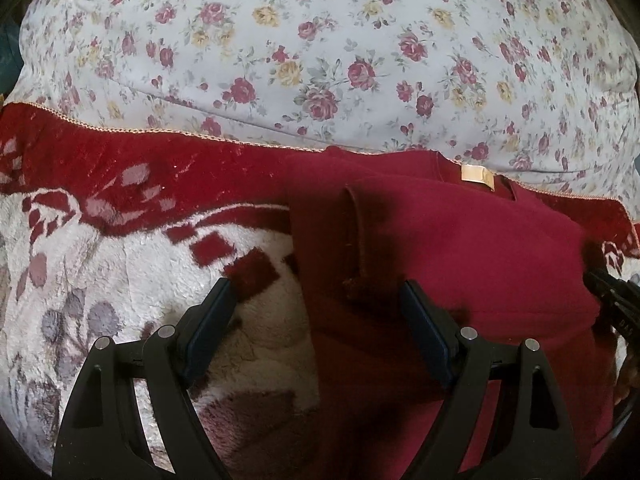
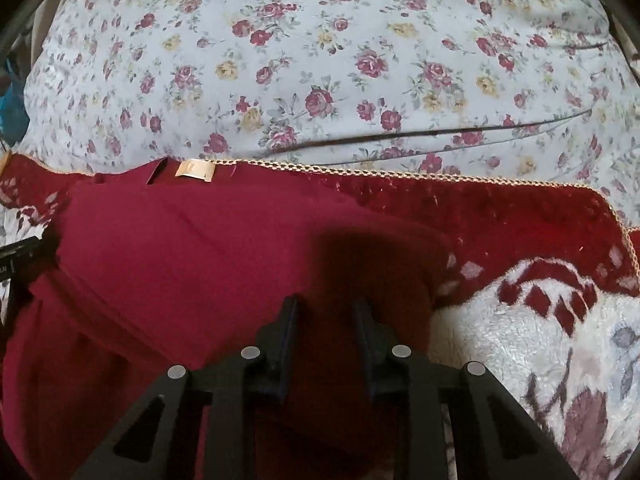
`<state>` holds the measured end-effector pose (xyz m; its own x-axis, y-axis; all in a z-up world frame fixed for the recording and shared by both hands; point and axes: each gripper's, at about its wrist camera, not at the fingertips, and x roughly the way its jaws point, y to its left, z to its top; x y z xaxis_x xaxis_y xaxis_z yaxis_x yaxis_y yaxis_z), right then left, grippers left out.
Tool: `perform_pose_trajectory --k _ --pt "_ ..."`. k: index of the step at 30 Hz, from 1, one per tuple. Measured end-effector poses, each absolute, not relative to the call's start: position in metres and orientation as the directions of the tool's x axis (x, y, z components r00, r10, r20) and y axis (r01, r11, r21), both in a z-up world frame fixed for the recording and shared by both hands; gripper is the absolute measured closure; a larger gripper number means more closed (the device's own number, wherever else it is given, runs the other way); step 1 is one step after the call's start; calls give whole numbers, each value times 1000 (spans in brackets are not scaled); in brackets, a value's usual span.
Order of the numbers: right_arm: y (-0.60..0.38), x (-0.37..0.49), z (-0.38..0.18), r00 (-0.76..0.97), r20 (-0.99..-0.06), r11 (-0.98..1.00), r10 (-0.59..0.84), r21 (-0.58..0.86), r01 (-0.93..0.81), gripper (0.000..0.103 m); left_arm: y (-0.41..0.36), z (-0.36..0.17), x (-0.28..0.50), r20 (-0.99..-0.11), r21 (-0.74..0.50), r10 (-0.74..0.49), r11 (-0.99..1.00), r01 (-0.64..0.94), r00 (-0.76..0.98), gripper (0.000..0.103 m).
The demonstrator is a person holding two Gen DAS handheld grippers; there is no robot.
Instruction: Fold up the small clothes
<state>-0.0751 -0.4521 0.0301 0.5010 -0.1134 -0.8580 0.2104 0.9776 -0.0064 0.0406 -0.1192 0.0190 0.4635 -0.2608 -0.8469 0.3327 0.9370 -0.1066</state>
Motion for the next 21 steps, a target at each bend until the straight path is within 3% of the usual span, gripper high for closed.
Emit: perform_pose_trajectory --k 21 --pt "-448 -75 46 504 -855 975 -120 -7 222 75 -120 19 40 -847 -105 -259 937 332 464 19"
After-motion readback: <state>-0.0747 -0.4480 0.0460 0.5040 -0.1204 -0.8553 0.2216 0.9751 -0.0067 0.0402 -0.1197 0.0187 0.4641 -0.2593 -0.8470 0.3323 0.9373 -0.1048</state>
